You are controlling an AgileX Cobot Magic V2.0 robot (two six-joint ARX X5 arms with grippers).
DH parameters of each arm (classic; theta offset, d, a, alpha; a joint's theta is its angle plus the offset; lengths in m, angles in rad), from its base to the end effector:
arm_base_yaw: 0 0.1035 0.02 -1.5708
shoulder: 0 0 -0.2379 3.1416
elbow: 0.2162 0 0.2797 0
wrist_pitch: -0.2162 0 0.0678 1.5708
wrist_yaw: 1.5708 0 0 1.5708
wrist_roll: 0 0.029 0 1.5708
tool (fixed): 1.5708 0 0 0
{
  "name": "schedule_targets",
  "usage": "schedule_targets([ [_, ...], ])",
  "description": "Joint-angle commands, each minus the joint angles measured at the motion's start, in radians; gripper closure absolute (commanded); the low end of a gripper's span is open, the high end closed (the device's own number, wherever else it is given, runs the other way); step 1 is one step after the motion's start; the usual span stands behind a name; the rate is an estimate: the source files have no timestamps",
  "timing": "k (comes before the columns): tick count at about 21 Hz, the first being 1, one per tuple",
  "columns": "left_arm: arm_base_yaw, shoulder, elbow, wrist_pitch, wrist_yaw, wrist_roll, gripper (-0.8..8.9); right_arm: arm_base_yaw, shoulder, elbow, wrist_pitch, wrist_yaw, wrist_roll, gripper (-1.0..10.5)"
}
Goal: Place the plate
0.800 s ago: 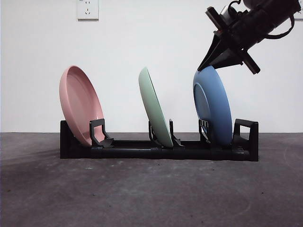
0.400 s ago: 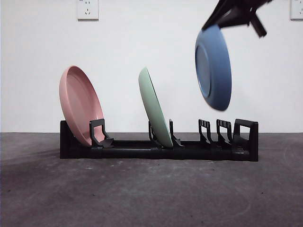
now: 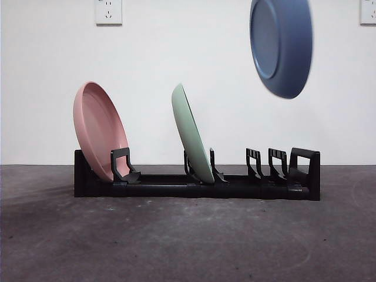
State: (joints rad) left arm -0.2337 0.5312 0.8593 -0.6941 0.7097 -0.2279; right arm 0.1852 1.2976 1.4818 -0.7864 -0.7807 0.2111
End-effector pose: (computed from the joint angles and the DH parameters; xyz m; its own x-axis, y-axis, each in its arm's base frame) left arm 0.1299 -0.0503 0.3367 0.5382 -0.7979 -0.2715 0.6691 0.6003 -0.4381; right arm 0.2776 0.0728 0.3915 0.4459 0.7995 -0.4024 -0.5687 0.6002 0.5625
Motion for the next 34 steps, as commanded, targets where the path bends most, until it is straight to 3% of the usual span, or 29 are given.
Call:
schedule_targets([
  [1,-0.003,0.012,0.019,0.005,0.005,0.011,2.51,0.038,-0.029,0.018,-0.070,0.011,-0.141,9.4],
  [7,-0.005,0.031,0.019,0.005,0.005,0.011,2.51,0.224,-0.100,-0.015,-0.192,0.143,-0.251,9.4],
  [14,-0.014,0.037,0.019,0.006,0.005,0.011,2.51,0.489,-0.124,-0.125,-0.210,0.375,-0.214,9.4],
  [20,-0.016,0.037,0.019,0.006,0.005,0.011,2.51,0.838,-0.109,-0.343,-0.094,0.750,-0.105,9.4],
  [24,-0.016,0.045,0.019,0.006,0.005,0.015,2.51,0.998,-0.018,-0.390,-0.046,0.951,-0.079,9.4],
  [27,-0.016,0.045,0.019,0.006,0.005,0.015,2.51,1.051,0.089,-0.390,0.009,1.010,-0.071,9.4],
  [34,-0.016,0.045,0.019,0.005,0.005,0.014,2.51,1.075,0.323,-0.390,0.069,1.098,-0.010,9.4],
])
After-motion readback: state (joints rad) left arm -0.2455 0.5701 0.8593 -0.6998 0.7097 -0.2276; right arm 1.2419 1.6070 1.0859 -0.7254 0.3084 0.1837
